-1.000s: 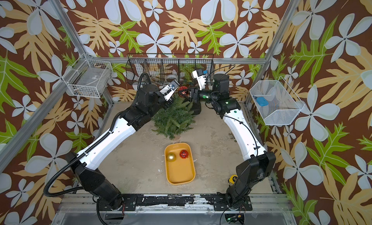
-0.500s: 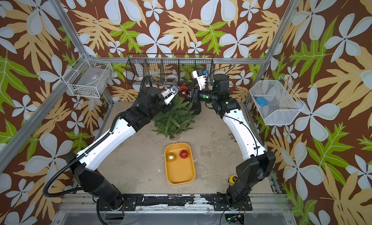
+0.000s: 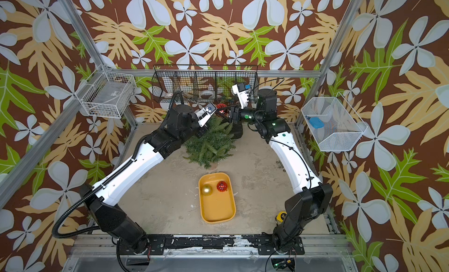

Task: Decorate the small christmas tree with ornaments
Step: Hang an ornament on the christmas tree.

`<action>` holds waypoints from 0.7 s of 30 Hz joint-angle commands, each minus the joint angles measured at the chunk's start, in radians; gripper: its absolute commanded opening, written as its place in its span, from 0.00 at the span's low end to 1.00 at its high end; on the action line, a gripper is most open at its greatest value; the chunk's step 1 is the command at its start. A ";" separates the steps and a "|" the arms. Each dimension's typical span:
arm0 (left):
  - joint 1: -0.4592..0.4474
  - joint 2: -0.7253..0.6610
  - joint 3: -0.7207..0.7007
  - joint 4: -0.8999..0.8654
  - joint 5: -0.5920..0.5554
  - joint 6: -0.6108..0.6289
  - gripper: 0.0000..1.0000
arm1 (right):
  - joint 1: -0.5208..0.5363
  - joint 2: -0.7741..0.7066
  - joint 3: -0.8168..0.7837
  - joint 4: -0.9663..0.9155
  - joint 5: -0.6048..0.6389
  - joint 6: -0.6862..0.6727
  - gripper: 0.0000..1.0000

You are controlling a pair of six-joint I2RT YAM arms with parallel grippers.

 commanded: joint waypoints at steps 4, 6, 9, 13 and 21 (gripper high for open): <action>0.016 0.026 0.040 -0.087 0.043 -0.040 0.00 | 0.002 0.010 -0.013 0.054 0.038 -0.143 0.49; 0.017 0.030 0.044 -0.097 0.053 -0.042 0.00 | 0.002 0.011 -0.025 0.068 0.029 -0.179 0.49; 0.021 0.030 0.047 -0.105 0.064 -0.046 0.00 | 0.007 0.004 -0.050 0.102 0.016 -0.219 0.49; 0.028 0.025 0.047 -0.108 0.087 -0.055 0.00 | 0.035 -0.015 -0.104 0.164 0.044 -0.303 0.49; 0.031 0.021 0.038 -0.116 0.094 -0.060 0.00 | 0.049 -0.045 -0.158 0.242 0.069 -0.371 0.49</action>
